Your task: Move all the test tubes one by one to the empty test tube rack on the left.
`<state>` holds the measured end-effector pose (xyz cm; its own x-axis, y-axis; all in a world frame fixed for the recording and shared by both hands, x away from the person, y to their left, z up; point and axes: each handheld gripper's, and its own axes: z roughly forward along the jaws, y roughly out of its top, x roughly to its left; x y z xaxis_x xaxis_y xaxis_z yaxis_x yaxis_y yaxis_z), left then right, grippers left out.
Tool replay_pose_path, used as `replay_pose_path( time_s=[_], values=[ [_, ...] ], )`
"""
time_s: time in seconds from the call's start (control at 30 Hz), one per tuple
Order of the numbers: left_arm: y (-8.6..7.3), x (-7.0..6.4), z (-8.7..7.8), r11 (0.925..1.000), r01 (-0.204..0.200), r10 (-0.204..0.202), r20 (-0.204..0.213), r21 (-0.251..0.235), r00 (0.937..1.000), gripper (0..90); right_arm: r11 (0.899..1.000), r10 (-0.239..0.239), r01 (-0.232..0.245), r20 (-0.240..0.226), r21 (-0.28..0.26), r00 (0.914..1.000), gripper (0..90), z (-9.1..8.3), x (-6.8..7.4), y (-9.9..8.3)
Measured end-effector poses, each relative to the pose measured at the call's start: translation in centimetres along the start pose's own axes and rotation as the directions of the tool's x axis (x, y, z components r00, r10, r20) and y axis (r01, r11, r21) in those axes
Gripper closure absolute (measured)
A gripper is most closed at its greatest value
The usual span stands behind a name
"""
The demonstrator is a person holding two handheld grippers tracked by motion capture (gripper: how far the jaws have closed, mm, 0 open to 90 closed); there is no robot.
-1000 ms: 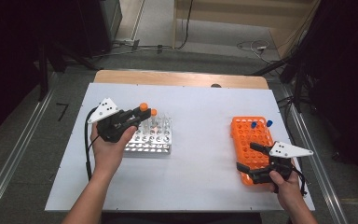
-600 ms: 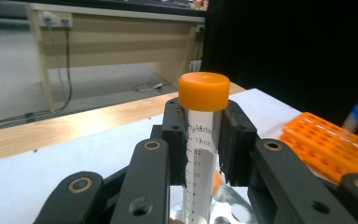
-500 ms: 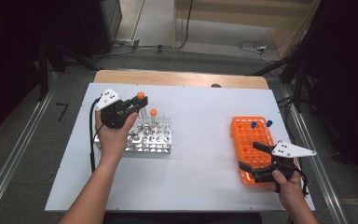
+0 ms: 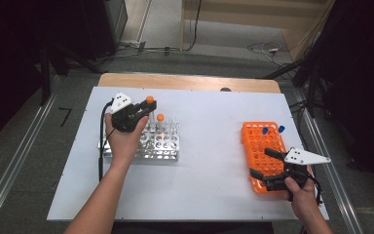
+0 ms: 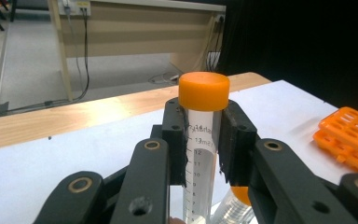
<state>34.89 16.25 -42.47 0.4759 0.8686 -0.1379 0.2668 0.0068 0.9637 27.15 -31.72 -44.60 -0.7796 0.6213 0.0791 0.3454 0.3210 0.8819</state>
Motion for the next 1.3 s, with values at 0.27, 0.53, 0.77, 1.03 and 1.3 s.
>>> replay_pose_path(
  time_s=[0.27,0.53,0.77,1.03,1.3],
  values=[
    [-0.6,-0.1,0.1,0.9982,-0.038,0.039,-0.007,0.046,0.9992,74.9,1.0,-0.001,0.001,-0.001,0.0,1.0,3.3,0.0,0.0,0.0],
    [-1.0,-0.4,0.0,0.9893,-0.057,0.058,-0.008,0.135,0.9983,74.0,1.0,-0.002,0.002,-0.001,-0.001,1.0,3.3,0.0,0.0,0.0],
    [-1.2,-0.4,-0.2,0.9856,-0.044,0.043,0.008,0.164,0.9991,66.8,1.0,-0.006,0.006,-0.003,0.003,1.0,3.3,0.1,0.0,0.0],
    [-1.1,-0.6,-1.3,0.9893,-0.002,-0.001,0.018,0.146,0.9998,46.8,1.0,-0.004,0.004,-0.003,0.002,1.0,3.3,0.1,0.0,-0.1],
    [-1.2,-1.4,-3.3,0.9963,0.004,-0.012,0.091,0.086,0.9958,28.5,1.0,-0.01,0.01,-0.008,-0.008,0.9999,3.3,0.0,-0.1,0.0]
  ],
)
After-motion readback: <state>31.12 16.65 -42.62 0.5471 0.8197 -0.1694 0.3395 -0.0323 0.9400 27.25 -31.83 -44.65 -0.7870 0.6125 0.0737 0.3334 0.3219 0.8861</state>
